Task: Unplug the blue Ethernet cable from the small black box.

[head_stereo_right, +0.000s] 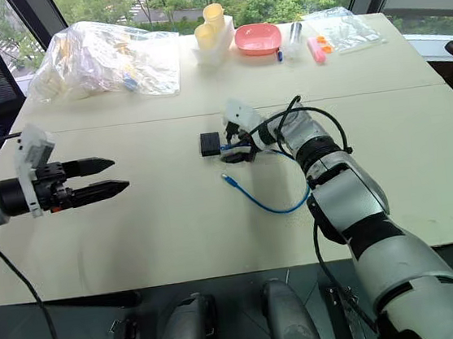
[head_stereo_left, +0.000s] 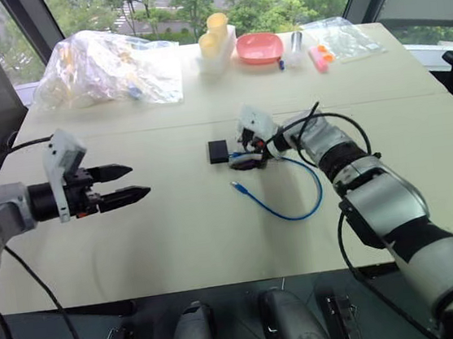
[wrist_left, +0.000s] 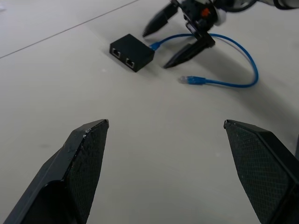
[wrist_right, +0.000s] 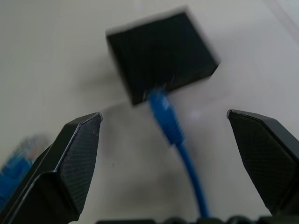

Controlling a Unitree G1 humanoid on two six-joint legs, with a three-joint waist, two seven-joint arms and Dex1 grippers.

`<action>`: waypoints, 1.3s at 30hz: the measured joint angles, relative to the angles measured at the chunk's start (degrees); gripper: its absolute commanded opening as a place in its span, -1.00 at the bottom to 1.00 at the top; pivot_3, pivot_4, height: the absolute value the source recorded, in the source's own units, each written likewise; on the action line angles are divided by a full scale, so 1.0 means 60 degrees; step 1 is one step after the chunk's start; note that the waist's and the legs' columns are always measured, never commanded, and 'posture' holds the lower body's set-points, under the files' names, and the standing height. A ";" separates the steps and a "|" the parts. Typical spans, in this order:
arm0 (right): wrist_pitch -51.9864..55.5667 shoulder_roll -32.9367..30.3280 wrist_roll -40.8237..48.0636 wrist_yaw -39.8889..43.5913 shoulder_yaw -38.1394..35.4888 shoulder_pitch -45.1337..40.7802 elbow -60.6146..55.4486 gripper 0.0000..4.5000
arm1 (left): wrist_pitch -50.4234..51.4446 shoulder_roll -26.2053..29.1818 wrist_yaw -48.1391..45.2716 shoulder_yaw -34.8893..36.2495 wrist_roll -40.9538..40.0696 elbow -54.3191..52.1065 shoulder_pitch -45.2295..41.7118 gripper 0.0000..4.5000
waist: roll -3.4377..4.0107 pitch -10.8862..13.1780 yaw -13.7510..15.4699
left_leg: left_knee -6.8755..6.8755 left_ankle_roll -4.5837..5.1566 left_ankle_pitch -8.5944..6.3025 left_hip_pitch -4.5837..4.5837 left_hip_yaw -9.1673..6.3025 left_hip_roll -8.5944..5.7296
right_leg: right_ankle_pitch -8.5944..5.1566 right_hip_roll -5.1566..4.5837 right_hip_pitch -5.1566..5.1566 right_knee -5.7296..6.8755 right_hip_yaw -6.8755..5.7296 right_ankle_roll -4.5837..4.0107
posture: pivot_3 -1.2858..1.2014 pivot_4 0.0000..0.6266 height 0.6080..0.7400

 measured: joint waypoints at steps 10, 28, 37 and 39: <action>-0.0325 0.0457 -0.0756 0.0049 -0.0505 -0.0045 0.0455 -0.98 | 0.0319 -0.0309 0.1184 0.0706 -0.0414 -0.0928 0.0768 0.85 | -0.0005 -0.0004 -0.0008 | 0.0017 -0.0038 0.0024 0.0095 -0.0001 0.0003 | 0.0013 0.0024 0.0068 0.0026 0.0007 -0.0062 | 0.03 -0.52 1.00; -0.6016 -0.1927 -0.4483 -0.6147 0.1018 0.0202 -0.3234 -0.98 | -0.1568 -0.2950 -0.1548 -0.2160 0.1124 0.8397 -0.6718 0.85 | -0.0018 -0.0002 0.0000 | -0.0003 -0.0055 0.0035 -0.0025 0.0113 -0.0005 | 0.0072 0.0039 -0.0076 0.0021 0.0067 0.0063 | 0.03 -0.52 1.00; -0.5374 -0.2121 -0.4735 -0.6130 0.0933 0.1712 -0.5943 -0.98 | -0.3949 -0.4421 -0.3109 -0.2637 0.3059 1.3629 -0.9982 0.85 | -0.0025 0.0002 -0.0017 | 0.0024 -0.0052 0.0034 -0.0047 0.0123 -0.0007 | 0.0075 0.0043 -0.0090 0.0023 0.0083 0.0073 | 0.03 -0.52 1.00; -0.5150 -0.2107 -0.4716 -0.6029 0.0876 0.1888 -0.6353 -0.98 | -0.4388 -0.4577 -0.3192 -0.2686 0.3425 1.4047 -1.0014 0.85 | -0.0025 0.0002 -0.0027 | 0.0023 -0.0051 0.0034 -0.0049 0.0122 -0.0005 | 0.0076 0.0046 -0.0098 0.0031 0.0085 0.0072 | 0.03 -0.52 1.00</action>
